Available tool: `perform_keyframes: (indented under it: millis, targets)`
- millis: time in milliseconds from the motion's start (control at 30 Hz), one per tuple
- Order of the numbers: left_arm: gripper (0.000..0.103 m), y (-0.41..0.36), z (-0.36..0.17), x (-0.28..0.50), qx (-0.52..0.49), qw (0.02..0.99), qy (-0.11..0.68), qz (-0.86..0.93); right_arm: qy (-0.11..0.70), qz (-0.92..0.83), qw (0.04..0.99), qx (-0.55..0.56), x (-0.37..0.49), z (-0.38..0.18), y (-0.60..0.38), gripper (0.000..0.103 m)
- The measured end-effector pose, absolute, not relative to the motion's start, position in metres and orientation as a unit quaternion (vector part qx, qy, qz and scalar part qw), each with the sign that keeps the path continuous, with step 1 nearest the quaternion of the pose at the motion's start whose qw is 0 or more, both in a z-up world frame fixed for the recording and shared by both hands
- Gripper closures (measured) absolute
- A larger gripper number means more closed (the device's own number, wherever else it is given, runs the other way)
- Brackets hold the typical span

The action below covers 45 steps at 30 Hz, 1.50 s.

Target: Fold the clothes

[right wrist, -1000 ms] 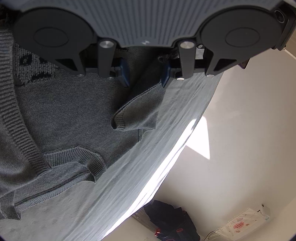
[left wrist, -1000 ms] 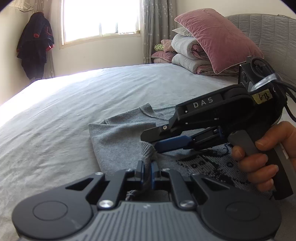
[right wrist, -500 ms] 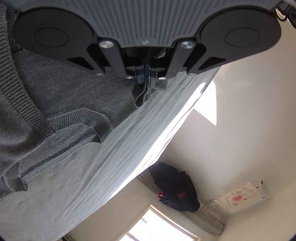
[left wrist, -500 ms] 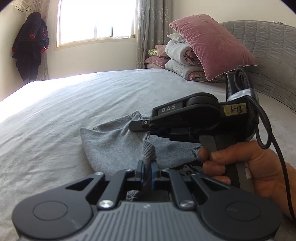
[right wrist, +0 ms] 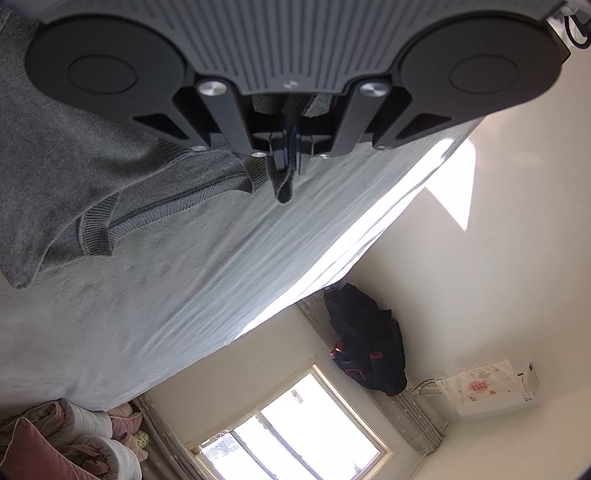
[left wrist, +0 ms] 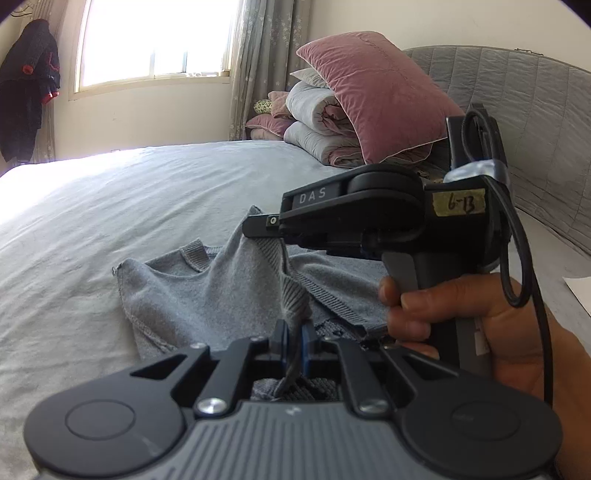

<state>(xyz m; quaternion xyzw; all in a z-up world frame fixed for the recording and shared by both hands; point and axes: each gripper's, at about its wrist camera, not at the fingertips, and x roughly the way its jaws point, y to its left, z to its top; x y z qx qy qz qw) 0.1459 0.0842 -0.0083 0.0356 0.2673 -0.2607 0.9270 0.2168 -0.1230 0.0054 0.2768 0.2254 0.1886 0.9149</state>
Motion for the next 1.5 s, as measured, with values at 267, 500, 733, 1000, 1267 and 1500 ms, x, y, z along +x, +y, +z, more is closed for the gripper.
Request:
perform_keyframes:
  millis: [267,500,733,1000,1267,1500]
  targets:
    - [0.090,0.101,-0.008,0.153,0.020,0.918,0.283,-0.277,0.251,0.165,0.911,0.283,0.219,-0.011,-0.140,0.098]
    - [0.089,0.137,-0.004,0.190,-0.078,0.900,0.316,-0.291,0.269,0.162,0.900,0.302,0.223,-0.024,-0.144,0.098]
    - [0.055,0.103,-0.010,0.171,0.009,0.895,0.311,-0.321,0.289,0.167,0.877,0.347,0.227,-0.029,-0.158,0.088]
    - [0.084,0.066,-0.022,0.149,0.108,0.905,0.281,-0.300,0.305,0.180,0.864,0.358,0.227,-0.033,-0.158,0.088]
    - [0.098,0.060,-0.017,0.154,0.080,0.908,0.270,-0.309,0.261,0.166,0.886,0.347,0.219,-0.029,-0.163,0.097]
    - [0.064,0.094,-0.013,0.173,0.044,0.917,0.265,-0.295,0.254,0.159,0.886,0.354,0.220,-0.028,-0.165,0.097]
